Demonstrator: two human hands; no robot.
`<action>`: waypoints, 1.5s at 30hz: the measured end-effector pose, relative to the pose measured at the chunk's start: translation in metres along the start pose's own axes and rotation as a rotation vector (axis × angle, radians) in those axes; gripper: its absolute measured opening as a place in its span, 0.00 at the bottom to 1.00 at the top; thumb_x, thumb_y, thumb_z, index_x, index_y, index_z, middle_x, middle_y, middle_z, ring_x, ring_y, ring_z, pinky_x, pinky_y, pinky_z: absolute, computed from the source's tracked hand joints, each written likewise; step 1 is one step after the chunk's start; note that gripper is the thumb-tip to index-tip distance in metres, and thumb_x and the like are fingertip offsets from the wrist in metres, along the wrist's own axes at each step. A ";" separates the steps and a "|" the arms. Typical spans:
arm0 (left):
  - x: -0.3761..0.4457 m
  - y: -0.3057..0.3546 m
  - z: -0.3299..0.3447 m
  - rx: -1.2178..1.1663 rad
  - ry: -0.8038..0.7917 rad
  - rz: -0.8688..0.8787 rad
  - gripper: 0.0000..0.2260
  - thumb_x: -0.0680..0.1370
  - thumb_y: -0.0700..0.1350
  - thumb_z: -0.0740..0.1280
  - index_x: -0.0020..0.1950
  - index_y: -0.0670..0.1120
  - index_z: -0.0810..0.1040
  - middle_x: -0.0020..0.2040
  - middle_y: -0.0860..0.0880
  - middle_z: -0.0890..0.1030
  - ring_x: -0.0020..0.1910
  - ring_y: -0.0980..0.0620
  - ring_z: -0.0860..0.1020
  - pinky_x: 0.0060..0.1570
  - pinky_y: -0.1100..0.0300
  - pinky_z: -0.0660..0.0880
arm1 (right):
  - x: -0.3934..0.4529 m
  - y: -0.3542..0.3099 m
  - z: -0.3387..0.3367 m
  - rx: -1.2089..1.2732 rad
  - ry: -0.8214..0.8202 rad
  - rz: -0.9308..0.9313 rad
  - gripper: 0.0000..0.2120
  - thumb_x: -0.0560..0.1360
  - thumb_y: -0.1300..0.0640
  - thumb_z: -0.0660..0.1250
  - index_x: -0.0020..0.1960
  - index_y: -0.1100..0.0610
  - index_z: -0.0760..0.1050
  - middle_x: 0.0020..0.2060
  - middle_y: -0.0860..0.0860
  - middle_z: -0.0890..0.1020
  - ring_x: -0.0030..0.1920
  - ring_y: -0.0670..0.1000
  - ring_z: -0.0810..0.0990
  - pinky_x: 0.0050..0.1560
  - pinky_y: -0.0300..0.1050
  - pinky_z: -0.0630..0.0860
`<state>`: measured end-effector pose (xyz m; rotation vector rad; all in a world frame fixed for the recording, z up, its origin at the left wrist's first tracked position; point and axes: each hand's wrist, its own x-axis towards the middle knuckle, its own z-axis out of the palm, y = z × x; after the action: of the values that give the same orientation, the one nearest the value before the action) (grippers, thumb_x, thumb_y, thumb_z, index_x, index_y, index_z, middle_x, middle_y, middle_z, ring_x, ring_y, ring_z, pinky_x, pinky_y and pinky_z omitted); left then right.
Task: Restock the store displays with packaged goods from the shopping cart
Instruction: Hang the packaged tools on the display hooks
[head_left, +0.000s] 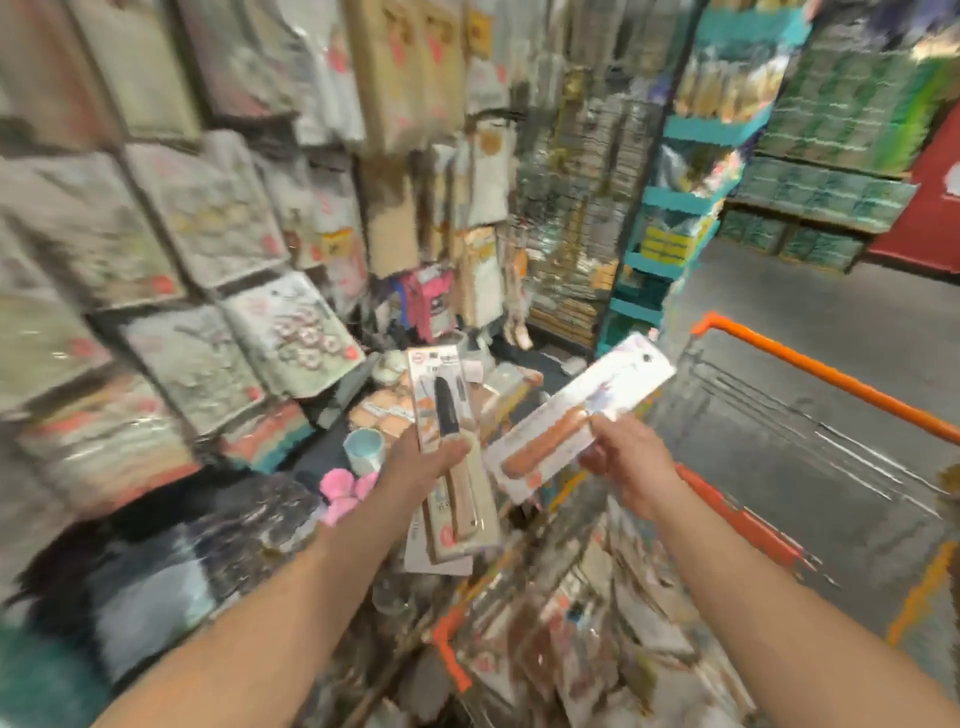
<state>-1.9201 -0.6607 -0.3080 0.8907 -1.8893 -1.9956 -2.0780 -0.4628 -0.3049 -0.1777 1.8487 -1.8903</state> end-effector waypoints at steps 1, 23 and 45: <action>0.001 0.001 -0.020 0.016 0.018 0.019 0.24 0.69 0.56 0.77 0.62 0.51 0.77 0.56 0.48 0.84 0.56 0.45 0.82 0.61 0.44 0.76 | 0.001 -0.007 0.024 -0.081 -0.054 -0.019 0.09 0.77 0.60 0.68 0.39 0.54 0.76 0.31 0.51 0.76 0.31 0.51 0.74 0.35 0.46 0.72; -0.067 0.147 -0.255 -0.104 0.584 0.416 0.18 0.76 0.40 0.72 0.64 0.48 0.71 0.51 0.53 0.81 0.42 0.61 0.79 0.29 0.72 0.72 | -0.042 -0.131 0.382 -0.144 -0.558 -0.308 0.07 0.79 0.52 0.67 0.45 0.53 0.80 0.42 0.54 0.86 0.47 0.57 0.84 0.57 0.59 0.79; 0.029 0.275 -0.293 -0.021 0.809 0.532 0.38 0.64 0.60 0.77 0.70 0.49 0.71 0.63 0.49 0.80 0.60 0.46 0.79 0.63 0.43 0.75 | 0.059 -0.293 0.463 -0.168 -0.510 -0.491 0.16 0.79 0.50 0.62 0.59 0.58 0.80 0.52 0.55 0.84 0.53 0.57 0.81 0.56 0.52 0.77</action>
<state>-1.8331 -0.9497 -0.0416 0.8785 -1.4167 -1.0973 -2.0087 -0.9169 -0.0004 -1.1481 1.6909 -1.7465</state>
